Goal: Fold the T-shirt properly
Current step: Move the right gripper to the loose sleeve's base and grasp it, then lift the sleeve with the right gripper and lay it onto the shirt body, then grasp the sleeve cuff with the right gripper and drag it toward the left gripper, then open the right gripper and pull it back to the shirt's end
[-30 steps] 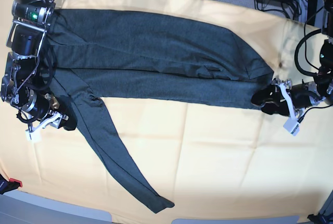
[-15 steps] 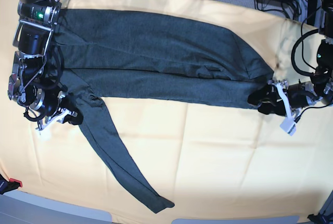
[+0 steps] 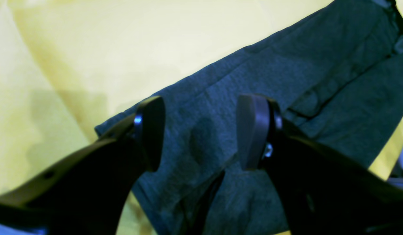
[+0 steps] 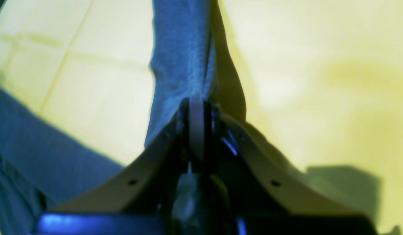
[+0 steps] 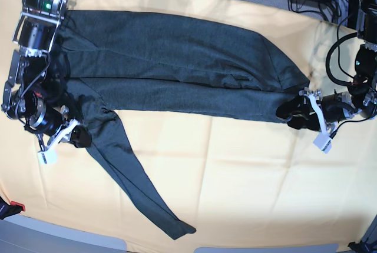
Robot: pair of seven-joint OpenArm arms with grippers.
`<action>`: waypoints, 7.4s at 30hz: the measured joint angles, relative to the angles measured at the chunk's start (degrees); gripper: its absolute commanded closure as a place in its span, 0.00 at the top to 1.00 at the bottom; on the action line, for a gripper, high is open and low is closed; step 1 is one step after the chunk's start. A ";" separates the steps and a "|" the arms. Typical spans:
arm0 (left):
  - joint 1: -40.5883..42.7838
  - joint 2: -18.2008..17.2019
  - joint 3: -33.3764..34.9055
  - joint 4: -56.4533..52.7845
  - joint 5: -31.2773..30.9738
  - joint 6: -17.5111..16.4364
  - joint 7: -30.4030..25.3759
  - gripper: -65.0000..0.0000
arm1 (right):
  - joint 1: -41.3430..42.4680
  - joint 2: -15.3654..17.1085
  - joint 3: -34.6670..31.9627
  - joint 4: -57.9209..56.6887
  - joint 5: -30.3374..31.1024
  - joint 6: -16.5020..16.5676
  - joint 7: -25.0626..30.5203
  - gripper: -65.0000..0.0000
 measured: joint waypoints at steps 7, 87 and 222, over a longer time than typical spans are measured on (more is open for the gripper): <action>0.02 0.11 0.00 -0.02 -0.04 0.00 -0.02 0.55 | -11.08 0.31 -0.11 17.53 3.63 0.02 -0.98 0.00; 0.00 0.11 0.00 -0.02 -0.13 0.02 -0.04 0.55 | -13.60 3.41 -2.43 26.23 7.19 -7.13 1.01 0.59; 0.02 0.11 0.00 -0.02 3.80 0.00 -1.07 0.55 | 10.05 -12.90 -18.01 23.56 27.26 0.04 -27.96 0.64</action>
